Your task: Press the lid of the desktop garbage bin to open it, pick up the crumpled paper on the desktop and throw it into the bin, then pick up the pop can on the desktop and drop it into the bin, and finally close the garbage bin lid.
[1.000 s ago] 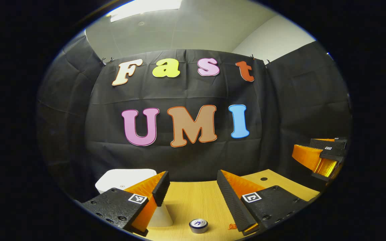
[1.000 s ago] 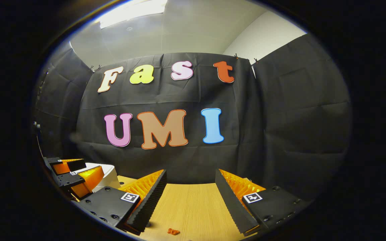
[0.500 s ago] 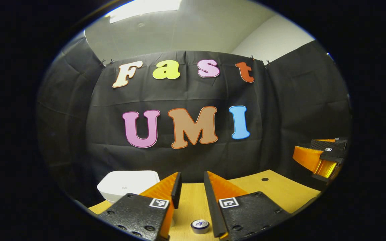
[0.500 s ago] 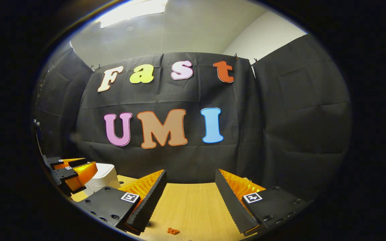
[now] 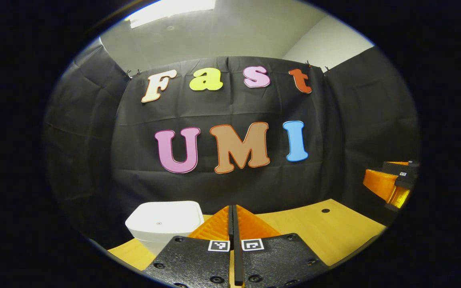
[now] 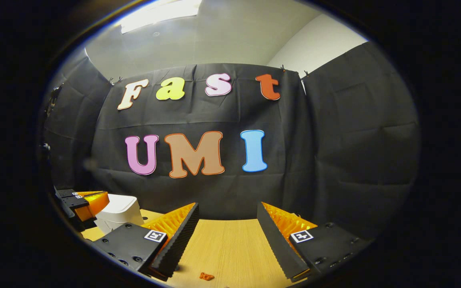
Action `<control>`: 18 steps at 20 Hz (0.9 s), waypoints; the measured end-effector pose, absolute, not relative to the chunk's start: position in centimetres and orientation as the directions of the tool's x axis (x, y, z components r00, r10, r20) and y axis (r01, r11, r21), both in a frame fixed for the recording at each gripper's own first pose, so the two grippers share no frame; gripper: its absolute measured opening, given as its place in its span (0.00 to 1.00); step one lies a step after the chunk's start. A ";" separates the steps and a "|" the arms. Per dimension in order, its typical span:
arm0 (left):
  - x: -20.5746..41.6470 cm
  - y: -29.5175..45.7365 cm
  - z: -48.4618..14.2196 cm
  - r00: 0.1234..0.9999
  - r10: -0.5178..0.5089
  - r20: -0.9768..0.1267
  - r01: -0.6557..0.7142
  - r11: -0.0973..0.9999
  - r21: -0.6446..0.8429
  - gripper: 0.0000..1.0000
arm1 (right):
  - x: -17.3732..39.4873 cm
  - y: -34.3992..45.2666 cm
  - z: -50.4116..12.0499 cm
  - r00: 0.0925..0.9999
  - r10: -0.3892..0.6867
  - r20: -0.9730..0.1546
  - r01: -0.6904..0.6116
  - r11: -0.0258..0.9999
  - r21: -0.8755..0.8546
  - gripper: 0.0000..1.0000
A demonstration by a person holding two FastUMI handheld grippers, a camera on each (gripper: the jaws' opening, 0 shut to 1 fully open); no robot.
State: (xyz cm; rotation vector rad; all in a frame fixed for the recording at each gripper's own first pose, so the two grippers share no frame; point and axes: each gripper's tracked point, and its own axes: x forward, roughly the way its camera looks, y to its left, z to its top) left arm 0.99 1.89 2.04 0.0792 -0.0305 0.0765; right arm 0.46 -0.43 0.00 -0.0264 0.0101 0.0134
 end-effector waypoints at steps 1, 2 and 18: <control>1.2 2.3 2.3 0.996 0.082 0.041 -0.085 0.993 0.084 0.00 | 0.5 -0.4 0.0 1.000 0.013 -0.010 -0.013 1.000 -0.026 0.96; 1.5 3.0 2.6 0.994 0.097 0.046 -0.101 0.990 0.096 0.00 | 0.6 -0.5 0.0 1.000 0.010 -0.010 -0.010 1.000 -0.025 0.96; 6.6 16.7 -3.7 0.934 0.339 -0.116 -0.332 0.940 0.075 0.00 | 1.0 1.1 -2.6 0.996 -0.031 -0.082 0.025 0.997 -0.073 1.00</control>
